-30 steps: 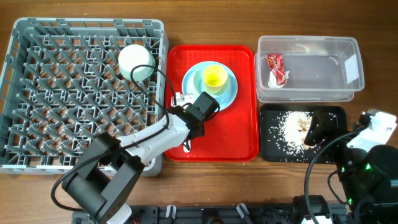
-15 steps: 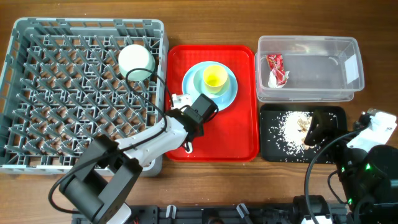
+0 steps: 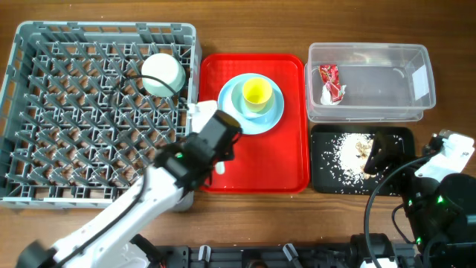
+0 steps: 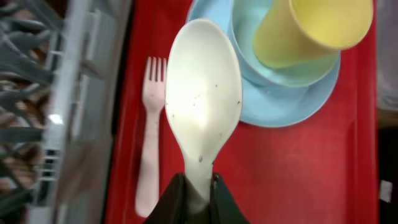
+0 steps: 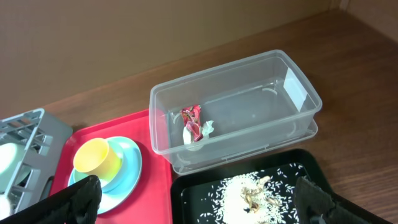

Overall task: Sort waste into correct bins and load items into the dishwasher rack
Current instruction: 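Carry the spoon into the dish rack and release it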

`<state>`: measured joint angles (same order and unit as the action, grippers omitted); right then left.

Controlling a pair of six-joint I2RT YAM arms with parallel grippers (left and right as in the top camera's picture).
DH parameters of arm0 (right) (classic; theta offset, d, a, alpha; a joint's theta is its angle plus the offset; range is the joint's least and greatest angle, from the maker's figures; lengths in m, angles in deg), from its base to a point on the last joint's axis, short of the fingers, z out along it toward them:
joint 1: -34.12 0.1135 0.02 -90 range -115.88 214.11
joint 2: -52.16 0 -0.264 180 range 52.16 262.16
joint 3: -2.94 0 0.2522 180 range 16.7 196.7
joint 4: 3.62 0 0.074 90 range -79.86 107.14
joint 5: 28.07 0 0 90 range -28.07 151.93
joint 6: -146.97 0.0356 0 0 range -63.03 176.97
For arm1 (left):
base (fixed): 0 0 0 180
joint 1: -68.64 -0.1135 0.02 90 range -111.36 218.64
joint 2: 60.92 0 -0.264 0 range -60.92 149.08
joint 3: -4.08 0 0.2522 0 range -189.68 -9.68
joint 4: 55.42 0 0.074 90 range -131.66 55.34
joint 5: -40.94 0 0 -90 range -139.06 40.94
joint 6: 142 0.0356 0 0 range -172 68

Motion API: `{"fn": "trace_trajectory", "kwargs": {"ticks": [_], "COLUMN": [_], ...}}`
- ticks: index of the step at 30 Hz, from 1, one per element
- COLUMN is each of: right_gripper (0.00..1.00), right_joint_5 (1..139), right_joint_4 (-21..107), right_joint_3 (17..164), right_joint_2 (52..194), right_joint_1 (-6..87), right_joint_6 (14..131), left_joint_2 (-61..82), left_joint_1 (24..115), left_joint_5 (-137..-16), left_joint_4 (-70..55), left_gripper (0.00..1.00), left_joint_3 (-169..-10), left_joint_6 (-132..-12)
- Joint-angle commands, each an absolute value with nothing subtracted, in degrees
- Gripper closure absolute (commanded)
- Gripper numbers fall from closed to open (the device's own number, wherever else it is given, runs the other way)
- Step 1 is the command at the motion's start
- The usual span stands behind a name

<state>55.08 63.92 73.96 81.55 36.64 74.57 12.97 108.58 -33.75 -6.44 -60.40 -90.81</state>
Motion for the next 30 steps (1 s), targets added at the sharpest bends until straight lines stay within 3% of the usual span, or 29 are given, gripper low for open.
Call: {"fn": "trace_trajectory", "kwargs": {"ticks": [1,10,15,30], "right_gripper": [0.00,0.01,0.00,0.00], "right_joint_5": [55.6,55.6,55.6,55.6], "right_joint_4": [63.8,63.8,63.8,63.8], "right_joint_3": [74.4,74.4,74.4,74.4], "right_joint_2": [81.6,81.6,81.6,81.6], "right_joint_1": [36.4,36.4,36.4,36.4], "right_joint_6": [73.5,73.5,73.5,73.5], "left_joint_2": [6.3,4.5,9.6,16.6], "left_joint_1": [102.4,86.9,86.5,86.5], "left_joint_5": [-33.1,-33.2,-33.6,-37.0], "left_joint_4": [-3.4,-3.3,-4.6,-5.0], "left_gripper": [0.96,0.96,0.96,0.89], "left_joint_3": [-60.6,-60.6,-60.6,-60.6], "left_joint_6": [-82.6,-70.7,-62.8,-62.9]}}
